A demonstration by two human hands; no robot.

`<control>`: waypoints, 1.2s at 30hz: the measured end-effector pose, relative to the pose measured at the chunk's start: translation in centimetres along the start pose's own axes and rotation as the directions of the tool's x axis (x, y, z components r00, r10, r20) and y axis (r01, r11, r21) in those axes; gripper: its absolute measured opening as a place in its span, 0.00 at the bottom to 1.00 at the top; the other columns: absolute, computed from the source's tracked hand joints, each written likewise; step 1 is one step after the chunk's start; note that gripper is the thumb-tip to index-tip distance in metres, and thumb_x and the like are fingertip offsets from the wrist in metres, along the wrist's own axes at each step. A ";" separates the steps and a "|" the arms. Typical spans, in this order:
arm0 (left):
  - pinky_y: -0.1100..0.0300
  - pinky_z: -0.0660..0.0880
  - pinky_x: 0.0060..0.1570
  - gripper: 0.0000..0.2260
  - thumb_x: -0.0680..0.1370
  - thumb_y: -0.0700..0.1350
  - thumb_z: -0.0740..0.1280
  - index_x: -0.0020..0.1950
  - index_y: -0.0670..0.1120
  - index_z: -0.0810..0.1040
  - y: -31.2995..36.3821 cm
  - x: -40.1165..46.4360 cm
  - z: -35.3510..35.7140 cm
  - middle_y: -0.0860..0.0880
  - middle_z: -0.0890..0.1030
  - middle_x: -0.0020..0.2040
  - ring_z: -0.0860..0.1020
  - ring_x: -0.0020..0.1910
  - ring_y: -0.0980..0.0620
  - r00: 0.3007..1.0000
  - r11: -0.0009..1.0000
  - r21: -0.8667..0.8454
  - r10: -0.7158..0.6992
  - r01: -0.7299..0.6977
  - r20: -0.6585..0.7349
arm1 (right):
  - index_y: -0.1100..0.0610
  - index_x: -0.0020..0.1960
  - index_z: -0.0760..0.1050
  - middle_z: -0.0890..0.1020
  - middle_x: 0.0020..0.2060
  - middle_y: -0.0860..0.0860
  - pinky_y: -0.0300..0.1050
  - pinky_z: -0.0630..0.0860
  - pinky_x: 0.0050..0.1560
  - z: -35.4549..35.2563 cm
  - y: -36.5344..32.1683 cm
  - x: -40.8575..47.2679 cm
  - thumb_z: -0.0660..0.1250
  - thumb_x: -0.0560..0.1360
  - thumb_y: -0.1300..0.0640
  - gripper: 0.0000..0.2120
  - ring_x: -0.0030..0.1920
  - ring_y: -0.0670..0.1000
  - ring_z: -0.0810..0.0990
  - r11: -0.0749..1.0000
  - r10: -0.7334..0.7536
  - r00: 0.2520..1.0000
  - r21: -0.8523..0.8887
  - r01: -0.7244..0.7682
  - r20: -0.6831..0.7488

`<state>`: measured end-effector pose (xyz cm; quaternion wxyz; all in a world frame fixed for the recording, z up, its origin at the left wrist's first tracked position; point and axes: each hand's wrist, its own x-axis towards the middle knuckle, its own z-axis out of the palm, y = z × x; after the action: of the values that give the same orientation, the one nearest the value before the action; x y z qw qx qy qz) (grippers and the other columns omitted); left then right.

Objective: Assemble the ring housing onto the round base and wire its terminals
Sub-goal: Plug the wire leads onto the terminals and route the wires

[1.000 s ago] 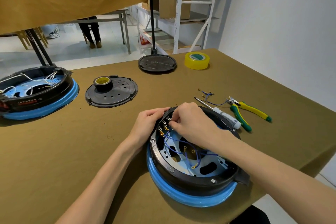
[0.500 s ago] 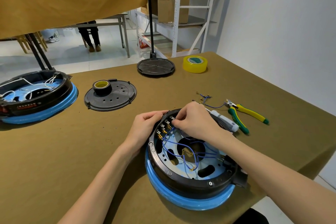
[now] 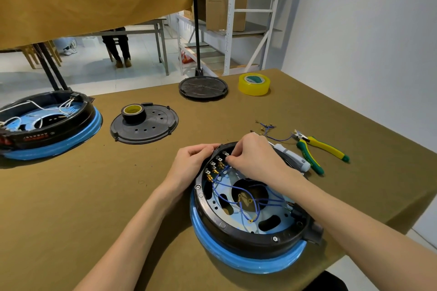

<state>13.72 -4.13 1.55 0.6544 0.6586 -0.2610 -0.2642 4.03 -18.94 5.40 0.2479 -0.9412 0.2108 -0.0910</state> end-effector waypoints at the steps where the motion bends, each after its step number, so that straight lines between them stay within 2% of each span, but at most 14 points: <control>1: 0.66 0.80 0.42 0.16 0.84 0.44 0.65 0.46 0.61 0.89 0.0 -0.1 0.0 0.51 0.89 0.49 0.87 0.48 0.53 1.000 1.000 0.002 0.003 -0.003 -0.003 | 0.59 0.38 0.86 0.82 0.29 0.56 0.48 0.79 0.36 0.1 0.0 0.0 0.72 0.77 0.55 0.11 0.31 0.52 0.80 1.000 -0.002 1.000 0.011 0.002 -0.005; 4: 0.67 0.79 0.41 0.16 0.84 0.43 0.66 0.46 0.59 0.89 0.2 -0.2 0.1 0.51 0.89 0.48 0.87 0.47 0.55 1.000 1.000 0.007 0.014 -0.014 -0.004 | 0.60 0.40 0.85 0.82 0.31 0.55 0.49 0.81 0.36 0.4 -0.2 -0.1 0.71 0.77 0.58 0.10 0.33 0.52 0.80 0.999 -0.017 1.000 0.033 0.018 -0.018; 7: 0.66 0.80 0.43 0.14 0.84 0.42 0.65 0.48 0.57 0.88 0.3 -0.2 0.1 0.50 0.89 0.48 0.87 0.48 0.54 1.000 0.999 0.026 0.023 -0.023 -0.007 | 0.59 0.41 0.86 0.83 0.32 0.54 0.45 0.77 0.34 0.6 0.0 -0.1 0.72 0.77 0.57 0.09 0.34 0.51 0.80 0.998 -0.027 0.999 0.060 0.028 -0.028; 9: 0.65 0.80 0.43 0.13 0.84 0.43 0.65 0.51 0.55 0.87 0.5 -0.2 0.2 0.50 0.89 0.48 0.87 0.48 0.54 1.000 1.000 0.027 0.012 -0.012 -0.003 | 0.59 0.41 0.86 0.83 0.31 0.52 0.42 0.74 0.31 0.5 0.2 -0.2 0.72 0.77 0.57 0.09 0.32 0.49 0.80 0.996 -0.022 0.999 0.089 0.024 -0.027; 11: 0.66 0.80 0.41 0.12 0.84 0.43 0.65 0.51 0.54 0.87 0.5 -0.2 0.2 0.50 0.89 0.48 0.87 0.46 0.55 1.000 1.000 0.024 -0.002 0.002 -0.008 | 0.60 0.40 0.86 0.83 0.28 0.54 0.43 0.76 0.32 0.4 0.7 -0.3 0.71 0.78 0.57 0.10 0.27 0.47 0.78 0.987 -0.003 1.000 0.160 0.001 0.009; 15: 0.64 0.81 0.43 0.10 0.84 0.45 0.64 0.56 0.53 0.86 0.6 -0.2 0.0 0.51 0.88 0.49 0.86 0.48 0.54 1.000 0.998 0.053 -0.024 0.024 0.002 | 0.60 0.37 0.85 0.81 0.26 0.54 0.35 0.72 0.26 -0.3 1.4 0.0 0.73 0.77 0.59 0.11 0.23 0.44 0.75 0.927 0.106 0.988 0.348 -0.140 0.115; 19: 0.68 0.79 0.45 0.09 0.83 0.47 0.67 0.55 0.56 0.86 0.8 -0.3 0.0 0.58 0.88 0.49 0.85 0.49 0.60 1.000 0.996 0.091 -0.011 0.011 0.003 | 0.66 0.44 0.85 0.79 0.27 0.51 0.37 0.68 0.24 -0.3 1.4 0.5 0.74 0.76 0.61 0.07 0.24 0.46 0.72 0.814 0.215 0.945 0.489 -0.314 0.248; 25: 0.65 0.81 0.49 0.09 0.82 0.43 0.69 0.59 0.51 0.86 0.6 -0.1 0.4 0.57 0.88 0.48 0.86 0.49 0.58 0.998 0.983 0.177 0.055 -0.049 -0.031 | 0.65 0.45 0.85 0.76 0.26 0.50 0.37 0.64 0.23 0.0 1.1 1.1 0.74 0.75 0.63 0.05 0.22 0.45 0.69 0.749 0.286 0.911 0.525 -0.406 0.297; 31: 0.69 0.79 0.43 0.08 0.82 0.42 0.69 0.55 0.53 0.86 0.5 -0.1 0.5 0.58 0.88 0.45 0.85 0.46 0.59 0.996 0.985 0.163 0.064 -0.054 -0.054 | 0.66 0.49 0.85 0.75 0.29 0.51 0.38 0.60 0.23 0.4 1.3 0.4 0.76 0.74 0.60 0.09 0.24 0.47 0.67 0.677 0.349 0.888 0.575 -0.460 0.299; 36: 0.70 0.78 0.40 0.08 0.82 0.43 0.69 0.53 0.54 0.86 0.5 -0.1 0.5 0.57 0.88 0.45 0.85 0.46 0.60 0.997 0.988 0.145 0.056 -0.048 -0.053 | 0.59 0.44 0.82 0.74 0.30 0.51 0.38 0.58 0.22 0.3 1.0 0.5 0.77 0.74 0.59 0.06 0.24 0.46 0.67 0.652 0.370 0.869 0.574 -0.495 0.328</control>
<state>13.25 -4.43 2.07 0.6191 0.7043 -0.2777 -0.2088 4.20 -19.86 4.70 0.5866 -0.7243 0.3621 -0.0092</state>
